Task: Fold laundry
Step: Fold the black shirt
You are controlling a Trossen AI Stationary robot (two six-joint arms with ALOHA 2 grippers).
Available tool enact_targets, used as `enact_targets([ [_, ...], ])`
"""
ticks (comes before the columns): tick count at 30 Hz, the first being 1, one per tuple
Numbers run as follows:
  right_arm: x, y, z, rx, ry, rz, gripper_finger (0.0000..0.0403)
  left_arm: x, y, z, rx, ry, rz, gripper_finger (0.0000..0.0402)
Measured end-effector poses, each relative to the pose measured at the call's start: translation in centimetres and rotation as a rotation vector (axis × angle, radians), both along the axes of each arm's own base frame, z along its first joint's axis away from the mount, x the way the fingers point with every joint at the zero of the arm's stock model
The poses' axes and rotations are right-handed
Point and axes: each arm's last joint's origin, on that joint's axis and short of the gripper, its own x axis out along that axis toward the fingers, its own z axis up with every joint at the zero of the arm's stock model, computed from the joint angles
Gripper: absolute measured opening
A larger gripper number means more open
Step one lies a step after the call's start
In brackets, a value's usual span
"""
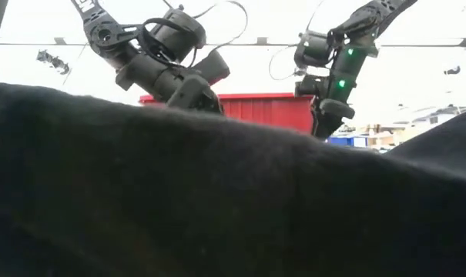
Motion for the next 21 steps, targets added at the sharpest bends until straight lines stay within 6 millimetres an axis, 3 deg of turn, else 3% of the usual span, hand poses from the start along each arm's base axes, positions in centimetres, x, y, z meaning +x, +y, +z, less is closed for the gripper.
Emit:
enact_targets([
  [5,-1.2,-0.4,-2.6,-0.023,0.121,-0.003,0.02,2.1,-1.8,-1.9,-0.011,0.066,-0.067,0.0192],
  [9,-1.3,-0.7,-3.7,-0.03,0.12,0.012,0.0188,3.3,-1.4,-3.3,-0.025,0.1,-0.033,0.0192],
  [21,-1.6,-0.6,-5.7,-0.071,0.017,0.031,0.0176,3.2,-0.4,-4.3,-0.048,0.149,0.014,0.0192],
])
